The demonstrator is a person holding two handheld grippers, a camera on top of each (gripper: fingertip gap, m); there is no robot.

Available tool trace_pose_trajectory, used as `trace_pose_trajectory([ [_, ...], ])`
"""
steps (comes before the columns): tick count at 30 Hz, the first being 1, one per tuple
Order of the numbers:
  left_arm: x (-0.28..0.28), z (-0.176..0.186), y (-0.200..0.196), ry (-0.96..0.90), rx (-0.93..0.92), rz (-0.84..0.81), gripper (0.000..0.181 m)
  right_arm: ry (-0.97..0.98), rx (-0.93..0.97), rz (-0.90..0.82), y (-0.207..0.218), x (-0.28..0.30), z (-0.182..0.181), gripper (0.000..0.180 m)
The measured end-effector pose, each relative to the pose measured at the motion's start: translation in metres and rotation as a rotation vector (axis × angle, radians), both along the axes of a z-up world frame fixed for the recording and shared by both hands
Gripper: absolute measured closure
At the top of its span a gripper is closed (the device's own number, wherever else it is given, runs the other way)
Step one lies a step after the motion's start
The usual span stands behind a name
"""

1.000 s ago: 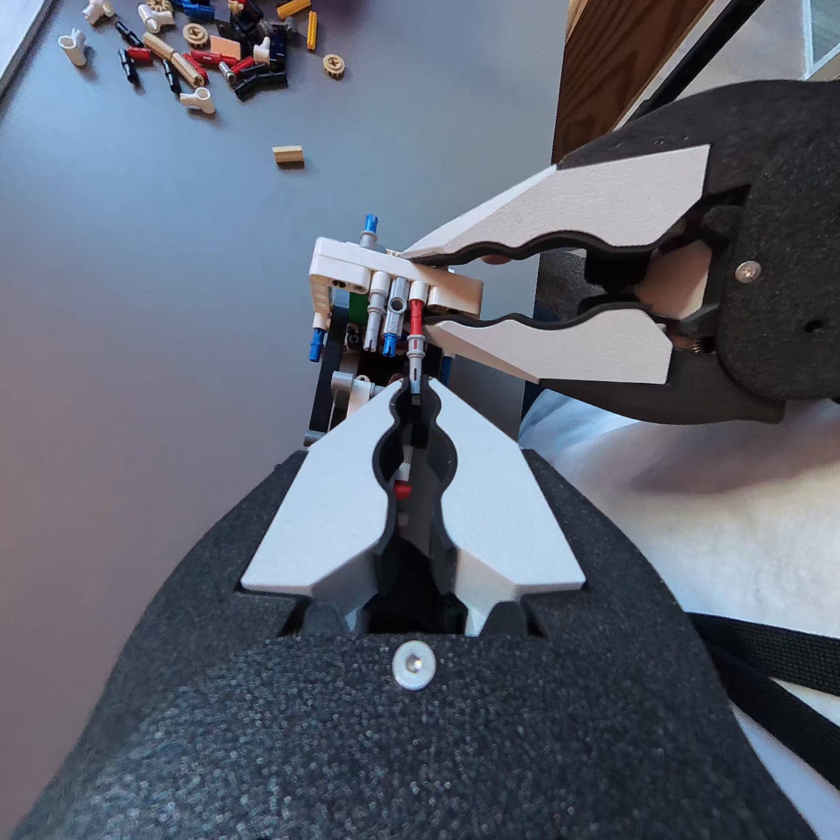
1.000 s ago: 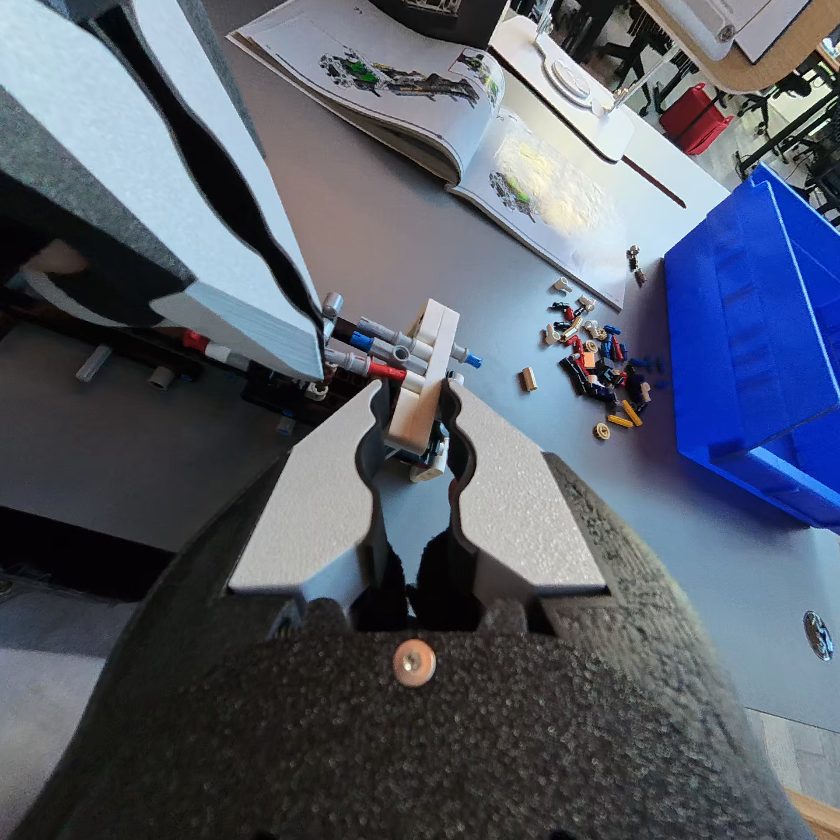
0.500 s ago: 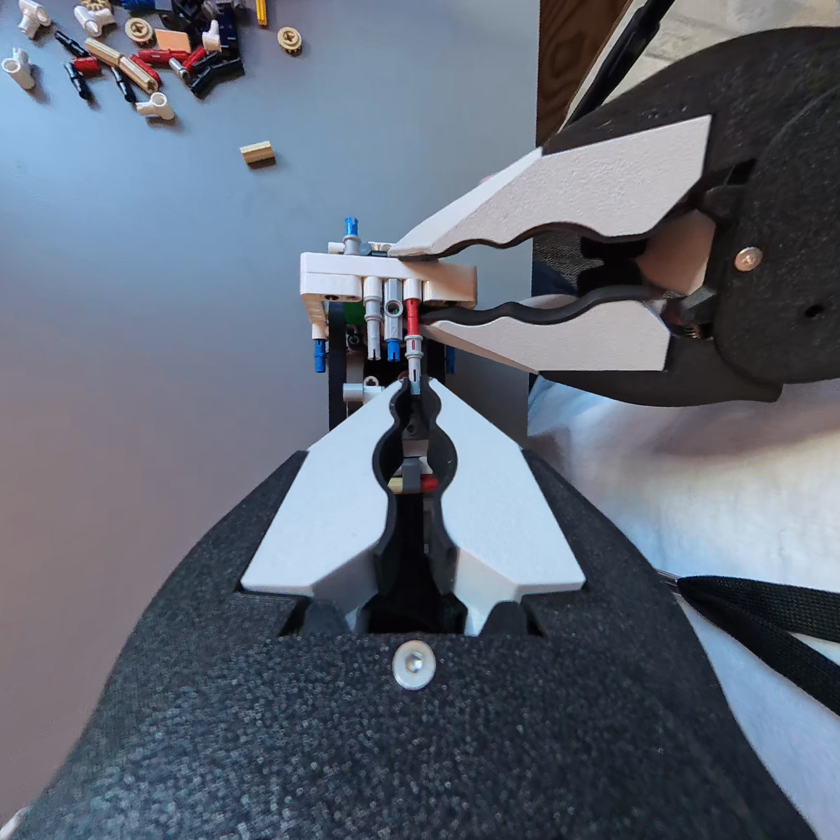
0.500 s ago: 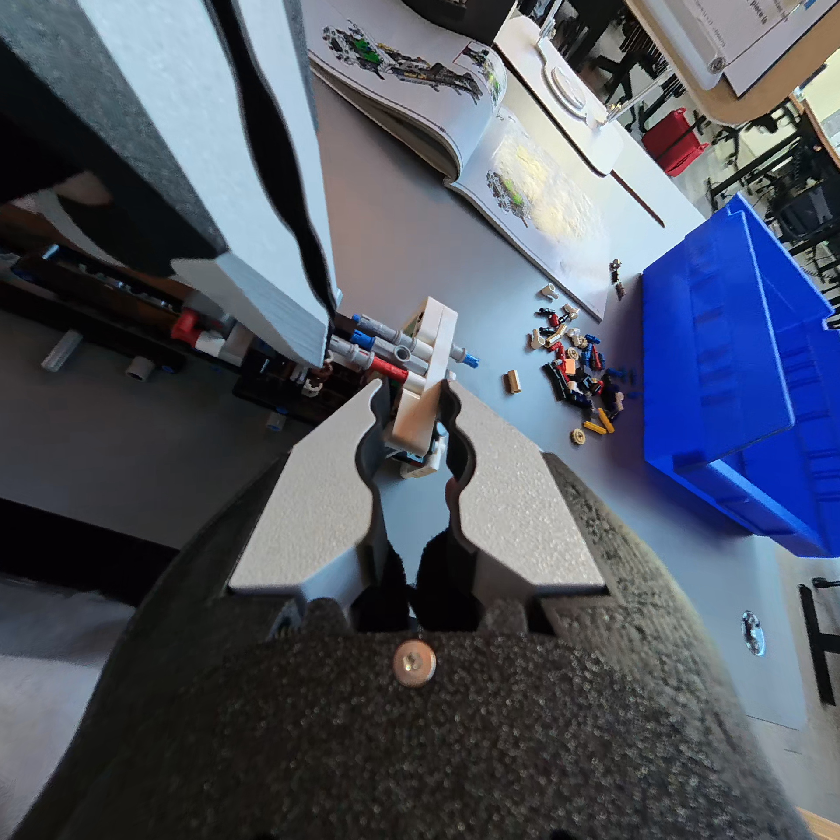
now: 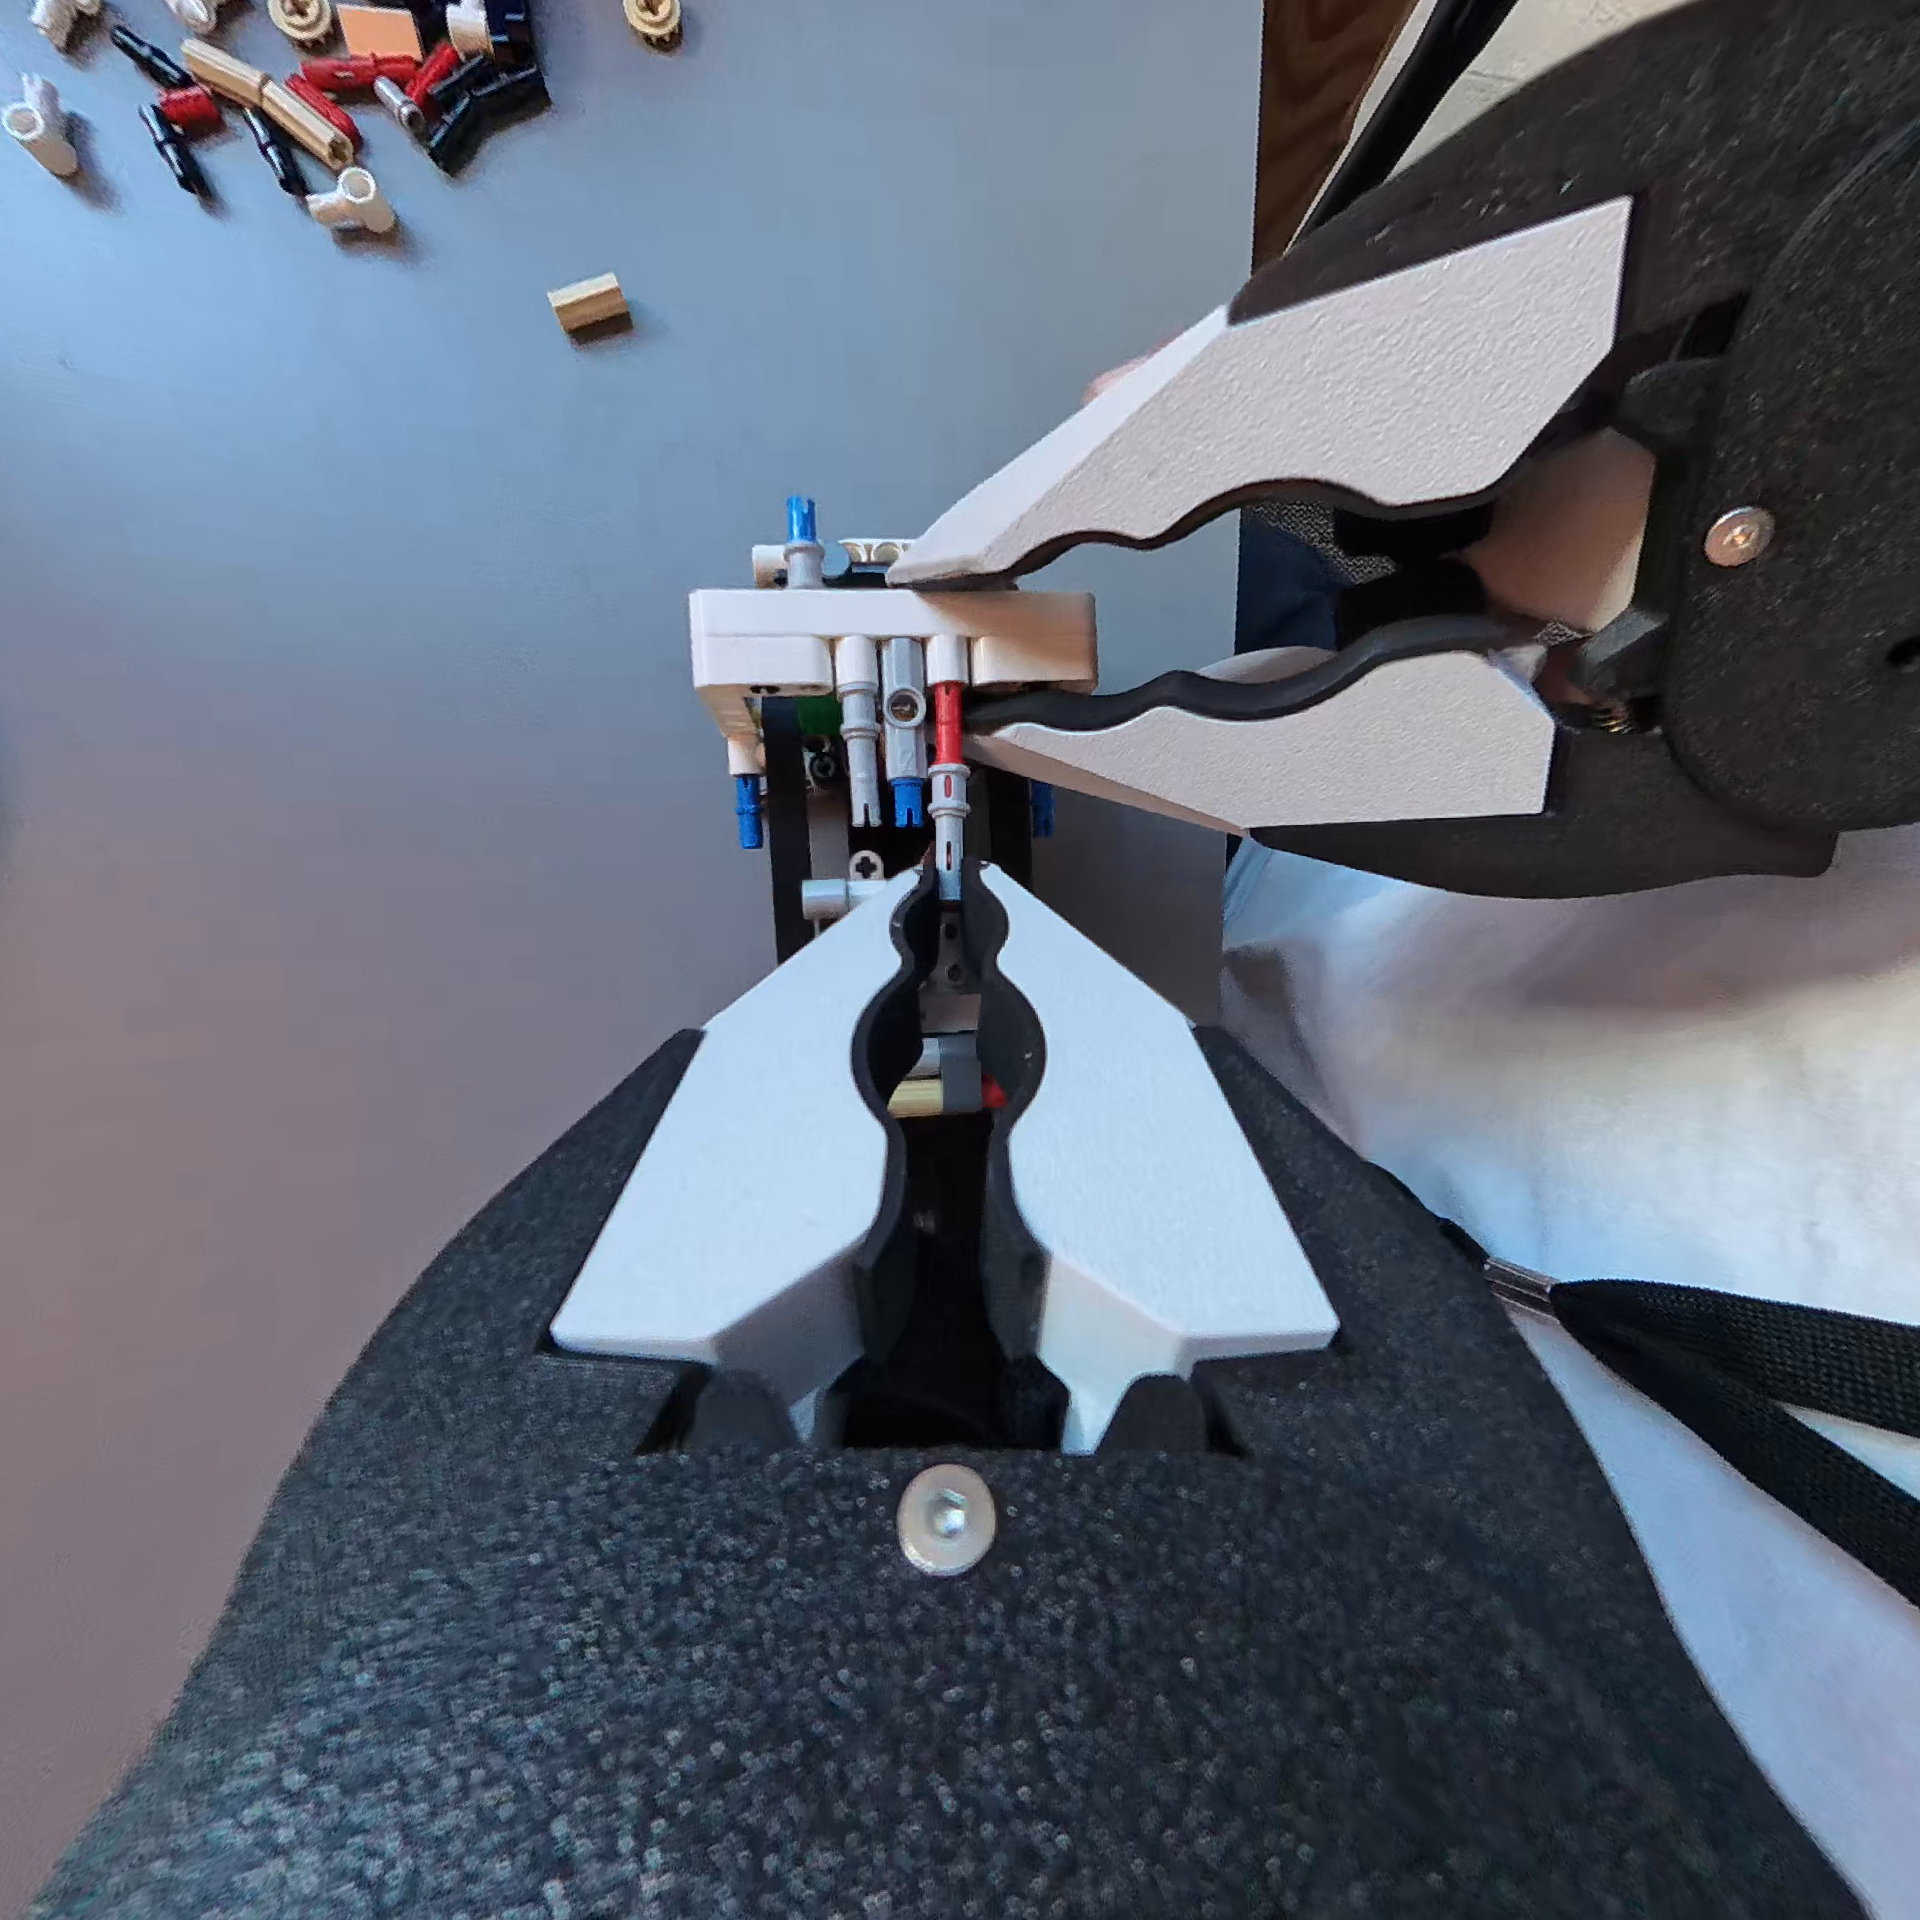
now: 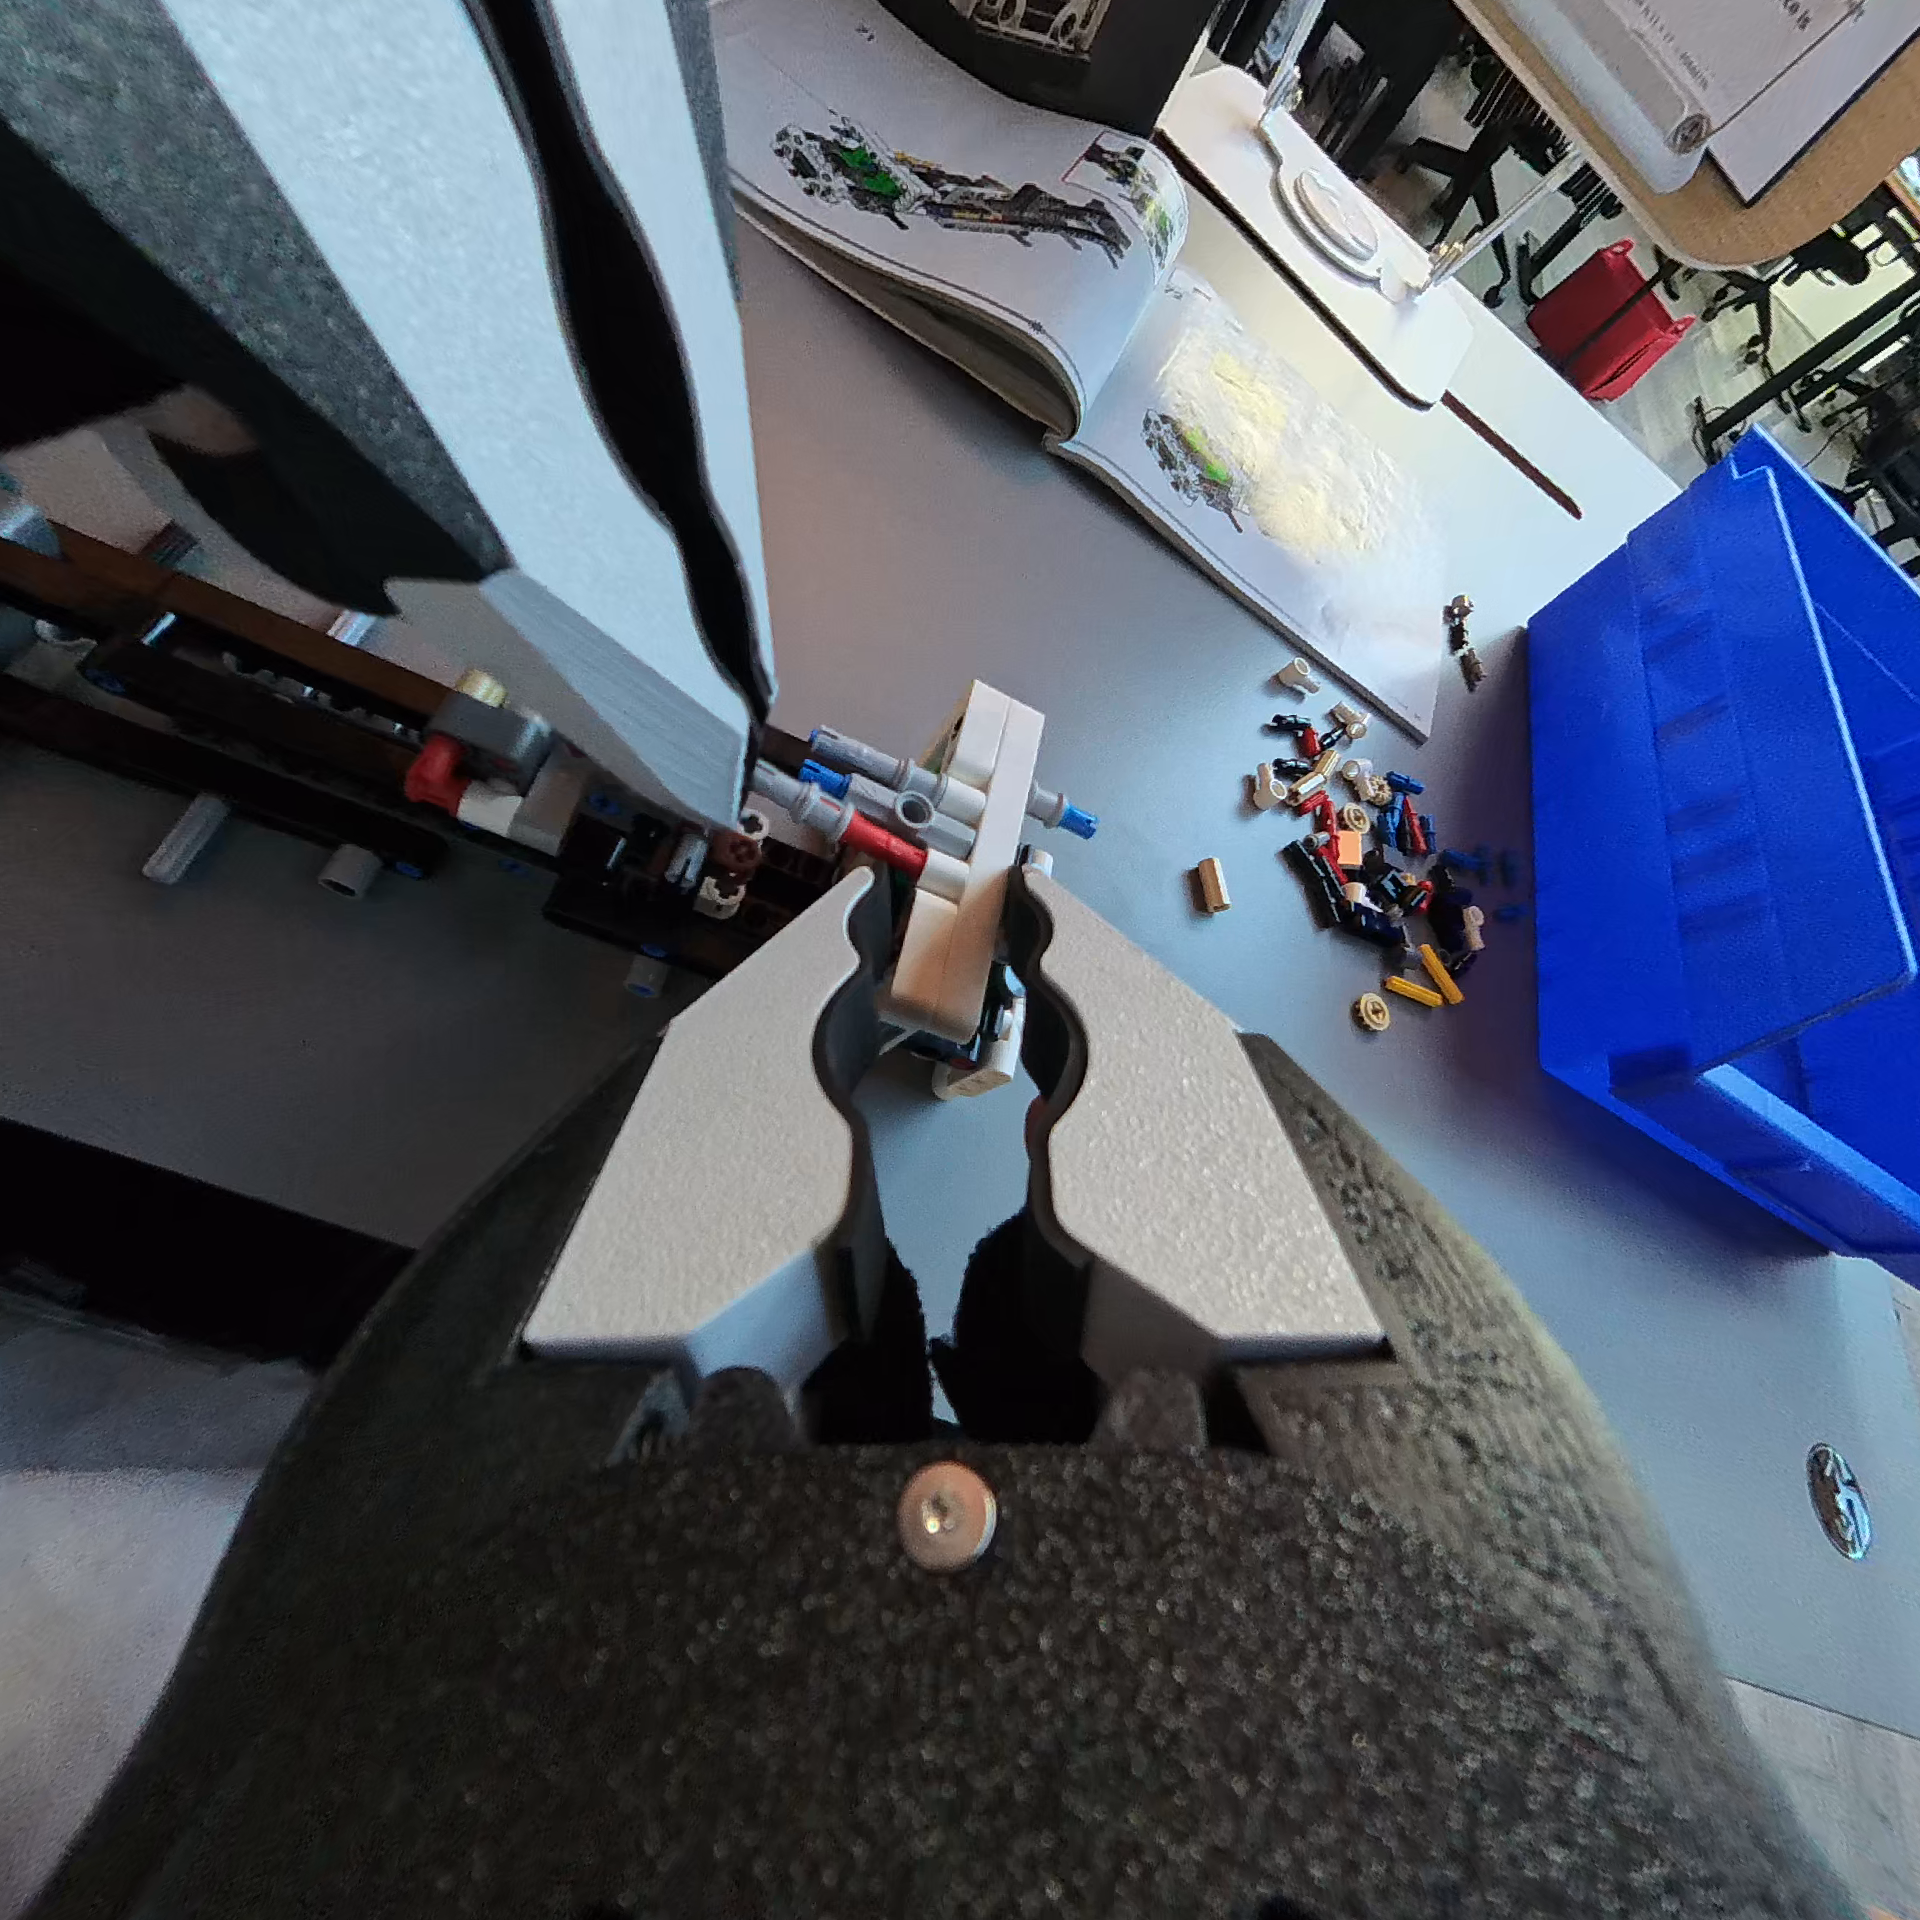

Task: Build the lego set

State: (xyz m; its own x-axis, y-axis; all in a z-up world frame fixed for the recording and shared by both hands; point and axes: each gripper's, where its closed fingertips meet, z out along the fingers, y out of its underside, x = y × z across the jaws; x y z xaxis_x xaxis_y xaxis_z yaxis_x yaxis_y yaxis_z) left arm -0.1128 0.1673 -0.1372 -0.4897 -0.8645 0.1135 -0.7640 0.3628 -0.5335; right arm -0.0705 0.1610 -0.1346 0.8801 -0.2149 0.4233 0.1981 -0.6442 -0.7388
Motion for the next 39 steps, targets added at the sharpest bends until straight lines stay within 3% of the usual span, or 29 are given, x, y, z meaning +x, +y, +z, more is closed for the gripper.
trace_pose_trajectory([
  [7,0.0008,-0.0018,0.0009,-0.007,0.041,-0.023,0.179,0.014,0.009,0.004,-0.0004,-0.0002,0.0000,0.160],
  [19,0.0061,0.0045,-0.0013,-0.195,-0.027,0.054,0.180,0.036,0.012,0.011,-0.0021,0.0012,0.0002,0.160],
  [39,0.0078,-0.0017,-0.0056,-0.222,-0.043,0.042,0.181,0.005,-0.007,-0.004,-0.0058,0.0023,-0.0002,0.161],
])
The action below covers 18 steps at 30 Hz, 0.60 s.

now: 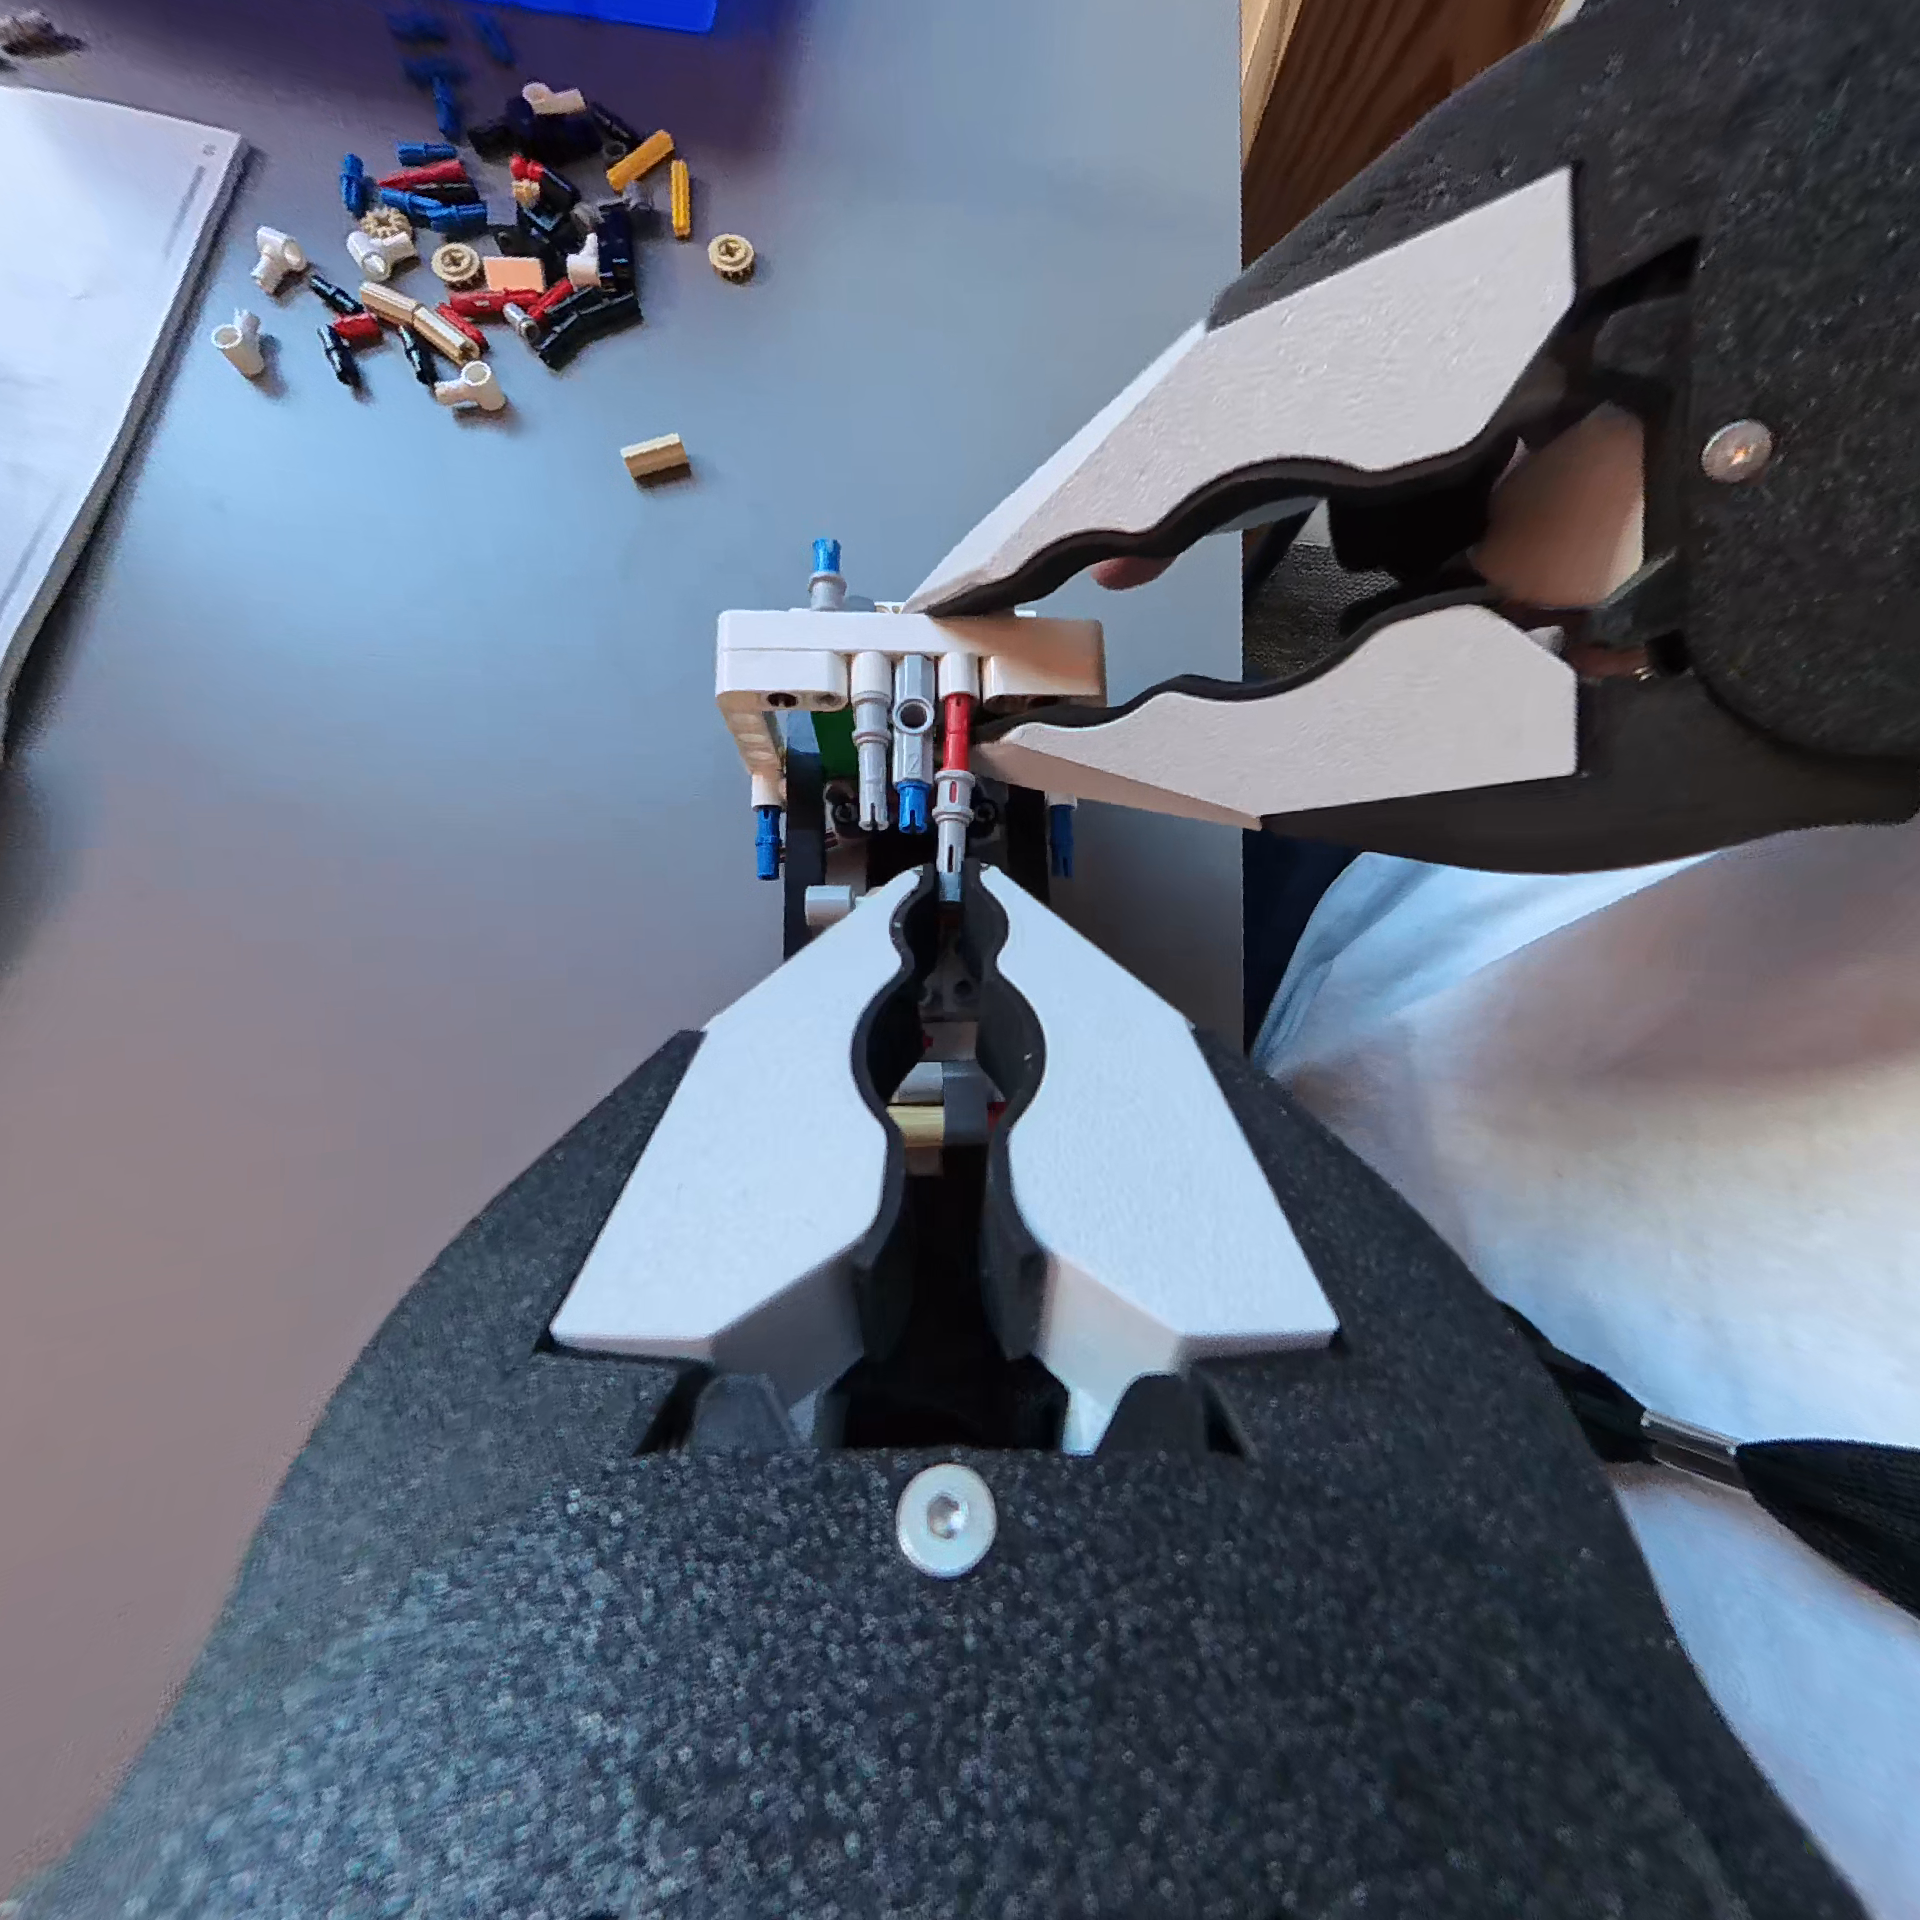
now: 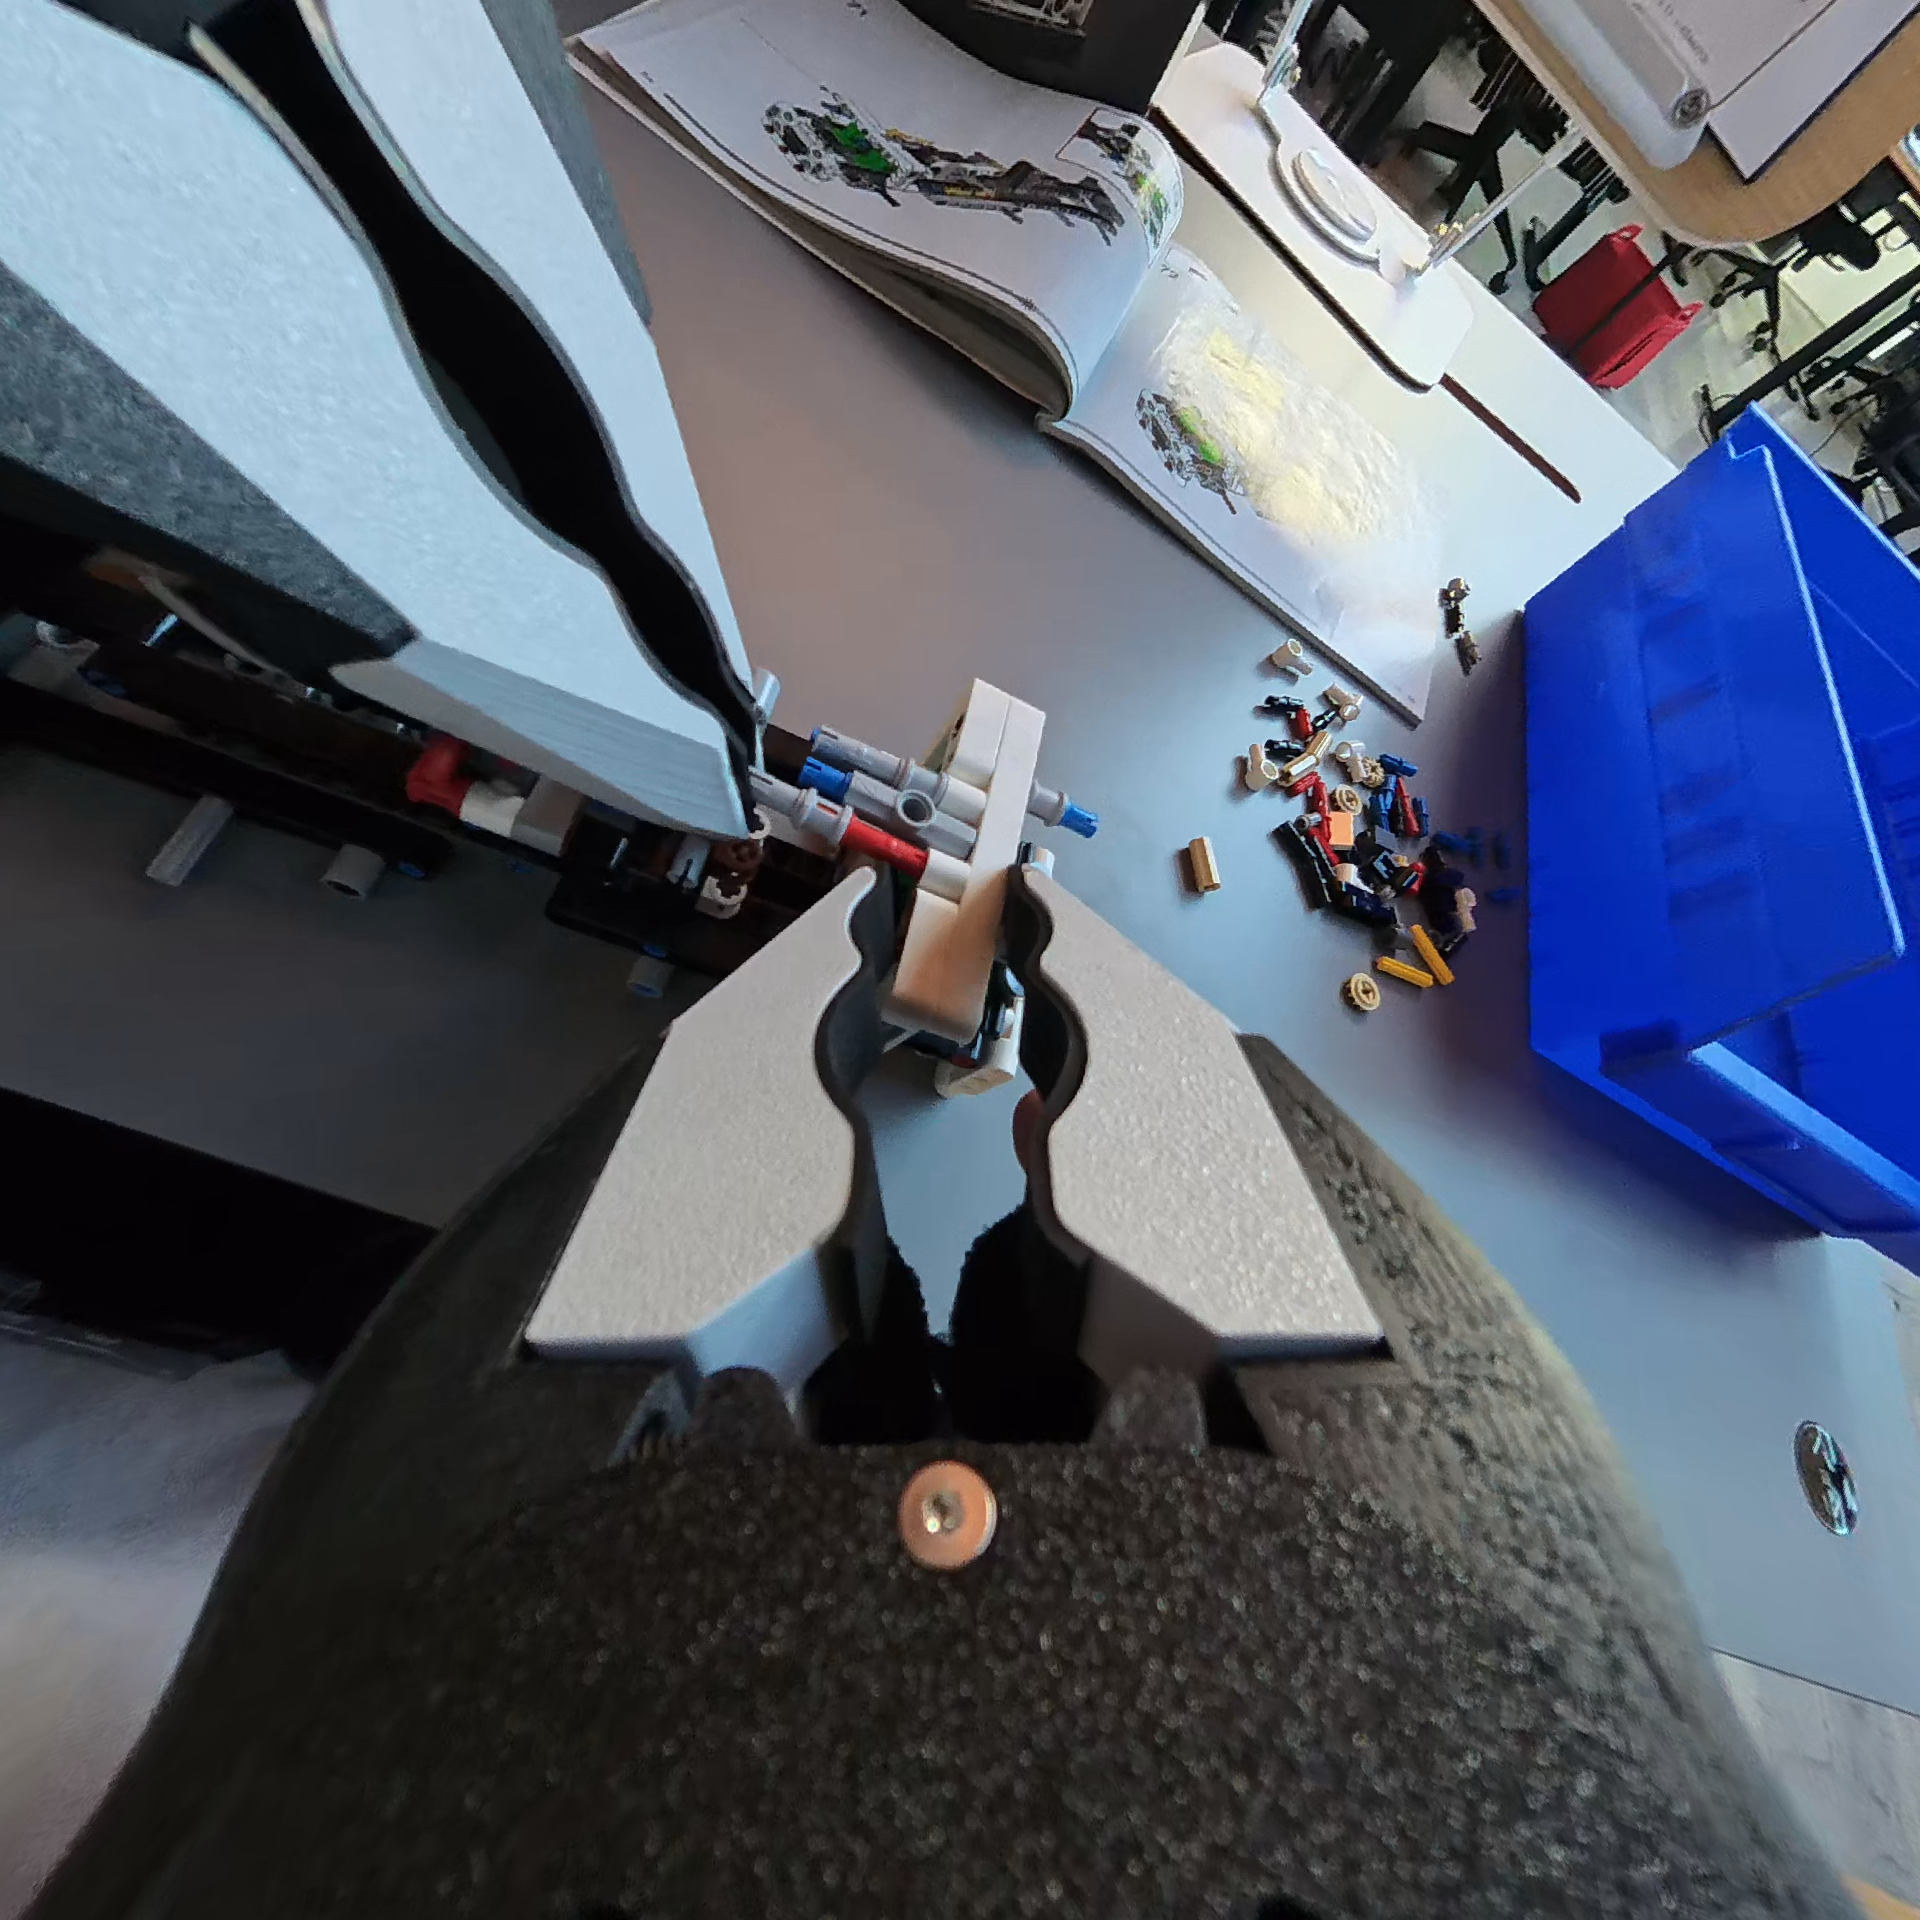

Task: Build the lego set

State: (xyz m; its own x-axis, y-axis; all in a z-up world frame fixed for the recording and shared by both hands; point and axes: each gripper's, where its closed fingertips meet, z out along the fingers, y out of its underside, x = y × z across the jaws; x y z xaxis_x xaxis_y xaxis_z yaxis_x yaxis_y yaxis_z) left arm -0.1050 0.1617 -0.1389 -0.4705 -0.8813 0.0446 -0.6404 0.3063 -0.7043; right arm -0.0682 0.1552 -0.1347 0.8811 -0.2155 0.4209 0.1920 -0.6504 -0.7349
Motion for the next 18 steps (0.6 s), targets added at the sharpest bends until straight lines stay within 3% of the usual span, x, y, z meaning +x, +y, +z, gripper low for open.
trace_pose_trajectory([
  [18,0.0029,-0.0012,-0.0067,0.016,-0.051,0.039,0.181,0.043,0.028,0.013,-0.0010,-0.0032,0.0002,0.160],
])
